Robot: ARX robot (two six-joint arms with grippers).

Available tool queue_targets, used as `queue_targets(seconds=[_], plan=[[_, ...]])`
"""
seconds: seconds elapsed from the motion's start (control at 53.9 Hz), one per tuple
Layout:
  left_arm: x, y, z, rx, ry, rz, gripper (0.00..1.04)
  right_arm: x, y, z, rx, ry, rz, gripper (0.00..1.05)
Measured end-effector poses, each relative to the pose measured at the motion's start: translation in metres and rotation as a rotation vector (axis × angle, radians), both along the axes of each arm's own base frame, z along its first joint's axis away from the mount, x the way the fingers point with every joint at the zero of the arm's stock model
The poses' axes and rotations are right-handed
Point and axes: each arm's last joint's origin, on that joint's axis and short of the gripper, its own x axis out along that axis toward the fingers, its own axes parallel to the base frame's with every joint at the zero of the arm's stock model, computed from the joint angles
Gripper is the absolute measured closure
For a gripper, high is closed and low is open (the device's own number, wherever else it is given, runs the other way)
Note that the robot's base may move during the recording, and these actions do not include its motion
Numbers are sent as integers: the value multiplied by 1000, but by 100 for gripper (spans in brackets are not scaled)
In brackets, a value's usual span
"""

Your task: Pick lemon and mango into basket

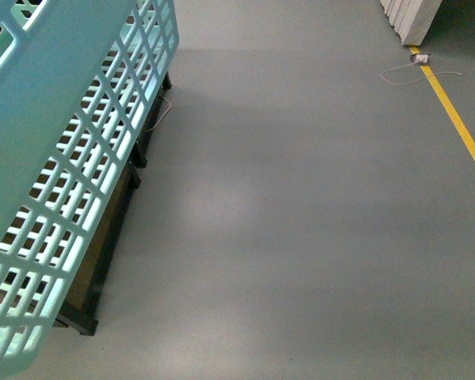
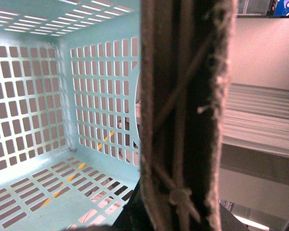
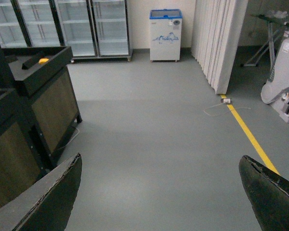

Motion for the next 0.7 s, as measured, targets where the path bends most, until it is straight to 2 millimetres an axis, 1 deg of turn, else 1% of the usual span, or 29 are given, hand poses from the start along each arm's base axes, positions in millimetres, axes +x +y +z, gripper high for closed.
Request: queue_targets(seconds=[0.705], plan=[[0,1,0,13,1,17,100,0,0,0,0,1,4,9]])
